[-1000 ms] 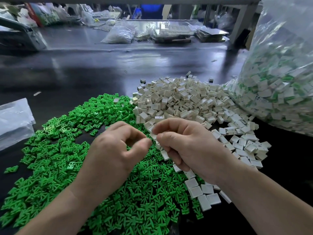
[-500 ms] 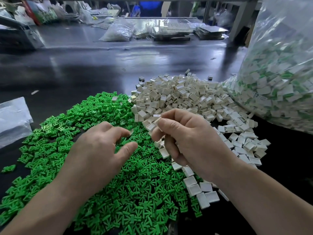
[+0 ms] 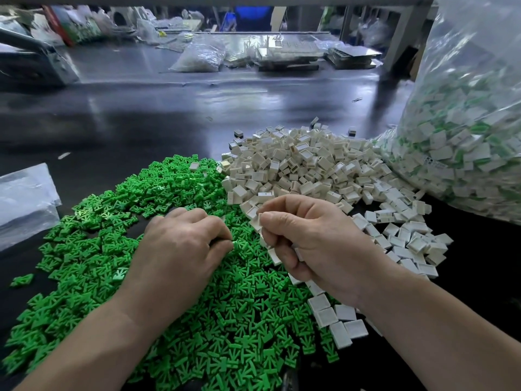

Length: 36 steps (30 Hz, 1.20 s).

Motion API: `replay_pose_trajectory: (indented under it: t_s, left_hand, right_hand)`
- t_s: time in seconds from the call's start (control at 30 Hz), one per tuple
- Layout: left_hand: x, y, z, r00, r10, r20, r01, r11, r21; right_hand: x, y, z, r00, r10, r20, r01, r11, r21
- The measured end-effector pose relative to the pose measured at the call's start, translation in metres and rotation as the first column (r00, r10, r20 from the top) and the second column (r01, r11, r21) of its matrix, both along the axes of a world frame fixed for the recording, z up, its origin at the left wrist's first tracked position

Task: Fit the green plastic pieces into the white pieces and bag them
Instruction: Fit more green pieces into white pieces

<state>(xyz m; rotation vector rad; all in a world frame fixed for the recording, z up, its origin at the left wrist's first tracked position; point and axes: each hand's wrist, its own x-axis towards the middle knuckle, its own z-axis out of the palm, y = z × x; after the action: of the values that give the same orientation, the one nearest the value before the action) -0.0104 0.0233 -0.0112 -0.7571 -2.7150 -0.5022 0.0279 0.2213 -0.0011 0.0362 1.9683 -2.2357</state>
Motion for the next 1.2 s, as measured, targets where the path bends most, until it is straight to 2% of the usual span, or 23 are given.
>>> replay_pose_trajectory:
  t_s: [0.1, 0.17, 0.23, 0.3, 0.4, 0.5, 0.87, 1.07, 1.2]
  left_hand:
    - [-0.002, 0.0, -0.002, 1.0, 0.004, -0.02, -0.002, 0.997, 0.077]
    - [0.0, -0.001, 0.0, 0.999, 0.012, 0.03, -0.019, 0.965, 0.262]
    - [0.002, -0.001, 0.003, 0.982, -0.015, 0.189, -0.088, 0.845, 0.527]
    - [0.002, 0.0, 0.005, 0.919, -0.116, 0.376, -0.207, 0.671, 0.712]
    - [-0.002, 0.002, 0.004, 0.789, -0.325, 0.521, -0.36, 0.442, 0.821]
    - [-0.004, 0.002, 0.003, 0.715, -0.451, 0.534, -0.43, 0.318, 0.845]
    - [0.006, 0.004, 0.012, 0.643, -0.566, 0.516, -0.394, 0.332, 0.857]
    - [0.009, 0.003, 0.012, 0.683, -0.543, 0.489, -0.285, 0.418, 0.863]
    - [0.011, 0.004, 0.012, 0.737, -0.49, 0.465, -0.266, 0.422, 0.866]
  right_hand:
    - [0.0, 0.0, 0.0, 1.0, -0.001, -0.001, 0.001, 1.0, -0.002]
    - [0.0, 0.0, 0.0, 1.0, 0.001, -0.002, -0.001, 1.0, 0.001]
    - [0.0, 0.0, 0.001, 1.0, 0.007, -0.004, -0.007, 1.0, 0.009]
    - [0.001, 0.0, 0.0, 1.0, 0.022, -0.01, -0.022, 0.999, 0.024]
    - [0.002, -0.001, 0.0, 0.999, 0.042, -0.014, -0.042, 0.999, 0.029]
    - [0.002, -0.002, 0.0, 0.999, 0.037, -0.013, -0.036, 0.999, 0.024]
    - [0.002, -0.002, 0.001, 0.997, 0.077, -0.009, -0.077, 0.997, -0.002]
    - [0.003, -0.001, 0.002, 0.995, 0.102, -0.015, -0.102, 0.995, 0.012]
    - [0.005, -0.003, 0.005, 0.991, 0.134, -0.023, -0.134, 0.991, 0.0]
